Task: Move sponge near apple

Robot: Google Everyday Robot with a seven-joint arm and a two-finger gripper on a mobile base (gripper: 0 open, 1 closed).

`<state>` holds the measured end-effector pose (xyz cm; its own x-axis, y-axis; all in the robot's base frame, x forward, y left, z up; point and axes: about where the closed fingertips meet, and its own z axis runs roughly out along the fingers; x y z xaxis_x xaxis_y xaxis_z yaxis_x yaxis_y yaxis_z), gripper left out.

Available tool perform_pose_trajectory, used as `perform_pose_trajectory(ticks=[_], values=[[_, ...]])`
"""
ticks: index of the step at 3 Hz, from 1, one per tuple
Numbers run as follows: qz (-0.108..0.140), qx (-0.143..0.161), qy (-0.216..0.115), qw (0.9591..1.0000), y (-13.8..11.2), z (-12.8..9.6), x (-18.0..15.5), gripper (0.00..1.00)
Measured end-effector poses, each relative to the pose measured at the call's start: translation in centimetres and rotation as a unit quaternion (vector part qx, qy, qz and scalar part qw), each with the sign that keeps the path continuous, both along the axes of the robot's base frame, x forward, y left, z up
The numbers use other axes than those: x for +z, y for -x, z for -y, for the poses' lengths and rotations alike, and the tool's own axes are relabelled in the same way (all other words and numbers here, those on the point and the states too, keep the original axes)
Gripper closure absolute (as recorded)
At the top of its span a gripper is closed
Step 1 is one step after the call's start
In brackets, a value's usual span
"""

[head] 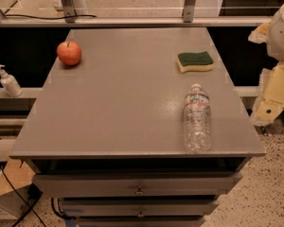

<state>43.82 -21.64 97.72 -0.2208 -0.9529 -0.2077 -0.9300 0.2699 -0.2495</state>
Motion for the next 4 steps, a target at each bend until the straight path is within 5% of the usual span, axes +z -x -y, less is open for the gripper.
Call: perform_pose_trajectory(ticks=[2,3,4], values=[[0.011,-0.001,0.003,0.9999,-0.4,0.1,0.2,0.00],[0.041,0.005,-0.035,0.9986,-1.9,0.4,0.4,0.00],[0.075,0.029,-0.100,0.9917,-4.2,-0.8,0.6,0.00]])
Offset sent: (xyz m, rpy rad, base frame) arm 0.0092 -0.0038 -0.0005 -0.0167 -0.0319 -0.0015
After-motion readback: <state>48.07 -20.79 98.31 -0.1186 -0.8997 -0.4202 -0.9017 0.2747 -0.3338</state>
